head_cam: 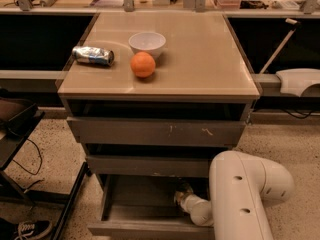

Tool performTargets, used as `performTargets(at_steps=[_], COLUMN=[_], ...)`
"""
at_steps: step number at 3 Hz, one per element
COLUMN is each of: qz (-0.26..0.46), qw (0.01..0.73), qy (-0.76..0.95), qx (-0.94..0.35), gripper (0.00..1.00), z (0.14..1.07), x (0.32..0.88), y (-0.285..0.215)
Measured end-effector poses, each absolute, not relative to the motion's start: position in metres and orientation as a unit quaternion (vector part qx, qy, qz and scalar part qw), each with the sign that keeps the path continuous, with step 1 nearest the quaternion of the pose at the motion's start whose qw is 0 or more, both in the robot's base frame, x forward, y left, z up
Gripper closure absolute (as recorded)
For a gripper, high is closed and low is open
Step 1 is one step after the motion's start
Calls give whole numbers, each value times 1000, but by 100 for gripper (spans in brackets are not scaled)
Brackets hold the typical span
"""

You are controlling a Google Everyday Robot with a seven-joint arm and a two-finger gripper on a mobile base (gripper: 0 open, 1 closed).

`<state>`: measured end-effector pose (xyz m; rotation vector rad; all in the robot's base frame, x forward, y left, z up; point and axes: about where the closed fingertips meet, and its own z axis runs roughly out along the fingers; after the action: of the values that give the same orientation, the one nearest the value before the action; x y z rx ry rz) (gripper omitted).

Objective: Place green jalapeno chip bag into bottom drawer

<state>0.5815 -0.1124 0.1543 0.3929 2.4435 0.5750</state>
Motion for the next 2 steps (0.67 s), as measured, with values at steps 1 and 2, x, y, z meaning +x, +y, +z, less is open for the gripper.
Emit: performTargets(at_steps=[1,2], qz=[216,216], qw=[296,296], qy=[919,919], qx=[148,148], gripper=[58,35], z=[154,154], x=[582,582], y=[-112,-112])
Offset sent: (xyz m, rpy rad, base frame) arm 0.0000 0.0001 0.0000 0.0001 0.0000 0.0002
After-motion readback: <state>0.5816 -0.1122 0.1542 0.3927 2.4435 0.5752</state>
